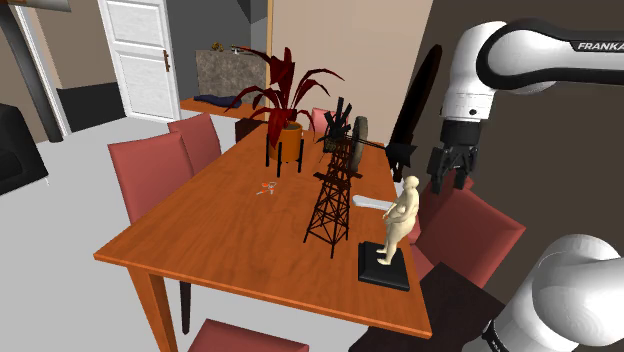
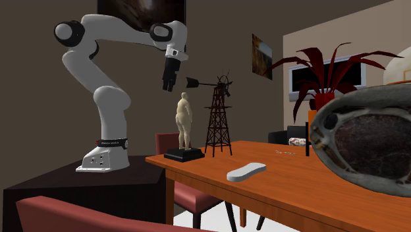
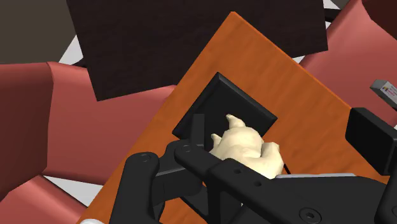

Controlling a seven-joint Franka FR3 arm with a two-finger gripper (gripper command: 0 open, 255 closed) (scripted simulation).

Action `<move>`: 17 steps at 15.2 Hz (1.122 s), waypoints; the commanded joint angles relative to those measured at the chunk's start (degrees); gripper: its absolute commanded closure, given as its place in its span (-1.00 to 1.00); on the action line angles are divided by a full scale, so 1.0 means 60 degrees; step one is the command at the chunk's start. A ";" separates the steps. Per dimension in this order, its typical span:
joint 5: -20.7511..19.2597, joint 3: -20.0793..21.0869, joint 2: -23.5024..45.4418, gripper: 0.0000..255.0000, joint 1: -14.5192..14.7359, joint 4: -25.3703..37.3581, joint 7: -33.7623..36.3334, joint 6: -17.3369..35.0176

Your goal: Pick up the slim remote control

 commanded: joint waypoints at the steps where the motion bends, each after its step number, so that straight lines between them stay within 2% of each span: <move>1: 0.0000 0.0000 0.0000 -1.00 0.0000 0.0000 0.0000 0.0000; 10: -0.1477 -0.1643 0.1339 -1.00 -0.0109 -0.0769 -0.2966 0.2484; 17: -0.2003 -0.2906 0.3336 -1.00 0.0016 -0.0504 -0.5213 0.4613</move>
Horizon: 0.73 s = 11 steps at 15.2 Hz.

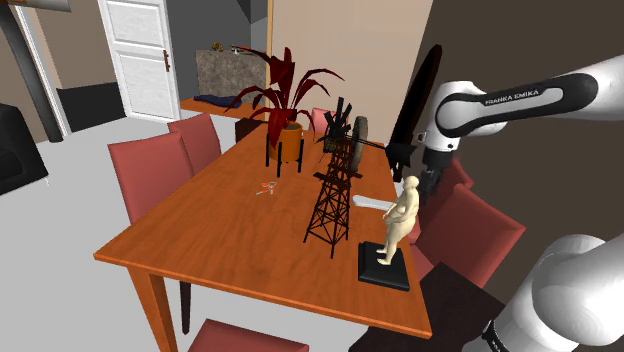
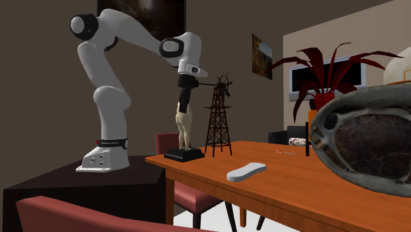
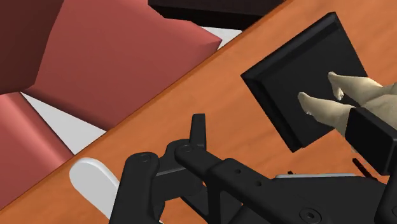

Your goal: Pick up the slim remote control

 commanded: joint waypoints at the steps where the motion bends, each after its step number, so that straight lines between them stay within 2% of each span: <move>1: -0.0030 -0.0343 0.0695 -1.00 0.0090 0.0189 -0.0679 0.0636; 6: 0.0345 -0.1111 0.2550 -1.00 0.0338 0.0906 -0.2462 0.2007; 11: 0.1398 -0.1547 0.4597 -1.00 0.0455 0.1975 -0.4482 0.3065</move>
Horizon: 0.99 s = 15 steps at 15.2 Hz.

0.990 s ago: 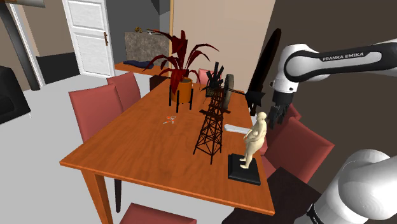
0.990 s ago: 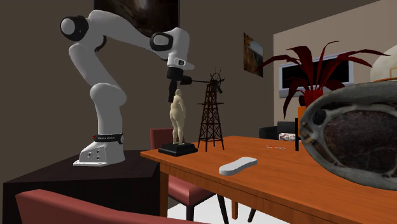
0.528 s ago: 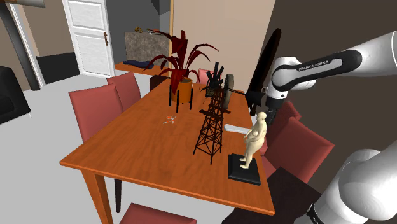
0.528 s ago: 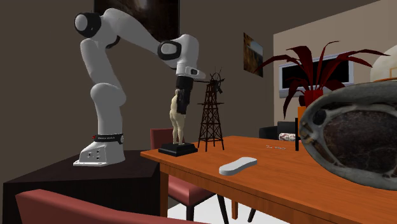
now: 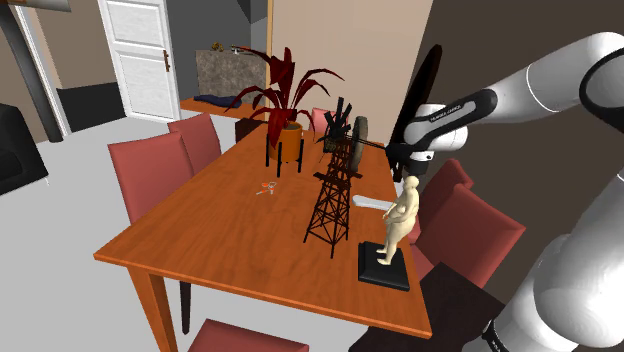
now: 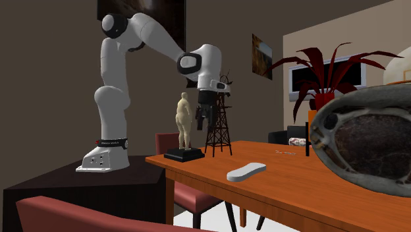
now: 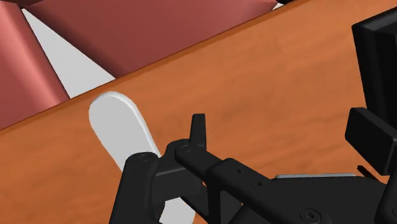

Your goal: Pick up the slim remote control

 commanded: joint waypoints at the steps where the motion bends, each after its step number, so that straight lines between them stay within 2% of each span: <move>1: 0.0534 -0.0080 0.0866 -1.00 -0.0007 0.0496 -0.0870 0.0375; 4: 0.1361 0.0020 0.2102 -1.00 -0.0213 0.1345 -0.2081 0.0737; 8: 0.2291 0.0441 0.3654 -1.00 -0.0729 0.2660 -0.3460 0.0991; 14: 0.3110 0.1211 0.5778 -1.00 -0.1581 0.4956 -0.4923 0.1008; 15: 0.3148 0.1245 0.5863 -1.00 -0.1605 0.4952 -0.4948 0.1095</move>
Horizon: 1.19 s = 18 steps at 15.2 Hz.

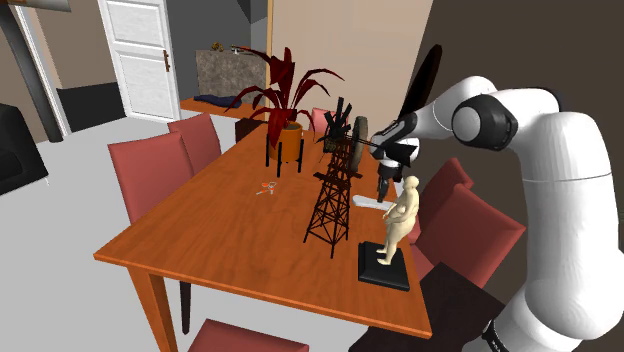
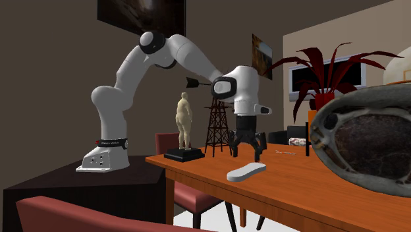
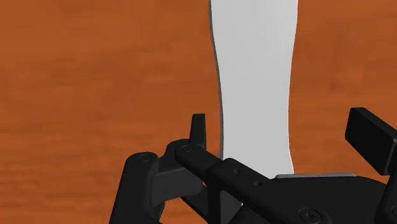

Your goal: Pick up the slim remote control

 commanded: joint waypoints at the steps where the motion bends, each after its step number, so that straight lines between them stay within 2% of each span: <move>1: 0.0130 0.0126 0.0351 -1.00 -0.0120 0.0257 -0.0159 0.0112; 8: 0.0356 0.0306 0.0855 -1.00 -0.0248 0.0283 -0.0303 0.0574; 9: 0.0357 0.0308 0.0856 1.00 -0.0241 0.0279 -0.0296 0.0580; 18: 0.0356 0.0306 0.0856 1.00 -0.0248 0.0284 -0.0303 0.0574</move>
